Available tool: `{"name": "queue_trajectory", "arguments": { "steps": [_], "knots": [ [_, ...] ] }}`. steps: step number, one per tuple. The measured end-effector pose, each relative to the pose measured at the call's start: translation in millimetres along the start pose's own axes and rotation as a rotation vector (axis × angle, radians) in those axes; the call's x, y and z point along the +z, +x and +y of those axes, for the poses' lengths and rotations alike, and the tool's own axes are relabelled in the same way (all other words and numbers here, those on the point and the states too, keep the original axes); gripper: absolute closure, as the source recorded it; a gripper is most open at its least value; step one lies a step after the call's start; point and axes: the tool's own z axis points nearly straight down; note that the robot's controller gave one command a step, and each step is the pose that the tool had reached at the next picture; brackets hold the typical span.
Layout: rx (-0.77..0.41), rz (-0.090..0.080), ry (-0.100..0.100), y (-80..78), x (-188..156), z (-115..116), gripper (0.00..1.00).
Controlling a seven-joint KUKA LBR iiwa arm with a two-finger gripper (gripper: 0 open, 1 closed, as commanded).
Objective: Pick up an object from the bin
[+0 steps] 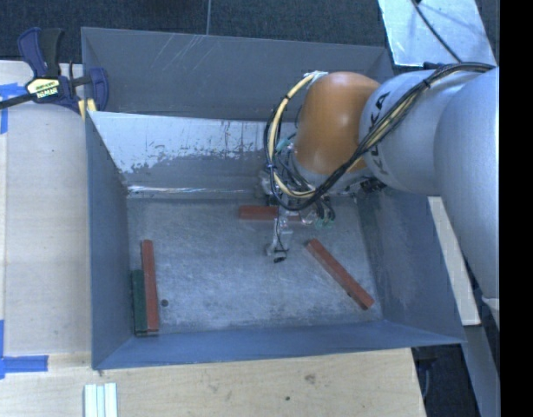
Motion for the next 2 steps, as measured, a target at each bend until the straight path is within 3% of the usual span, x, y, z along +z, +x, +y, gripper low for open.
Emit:
{"name": "queue_trajectory", "arguments": {
  "steps": [1,2],
  "knots": [
    [-0.002,-0.007,0.0,-2.2,-3.1,0.5,1.0],
    [-0.264,-0.012,0.0,47.0,-161.6,58.4,1.0]
  ]
}}
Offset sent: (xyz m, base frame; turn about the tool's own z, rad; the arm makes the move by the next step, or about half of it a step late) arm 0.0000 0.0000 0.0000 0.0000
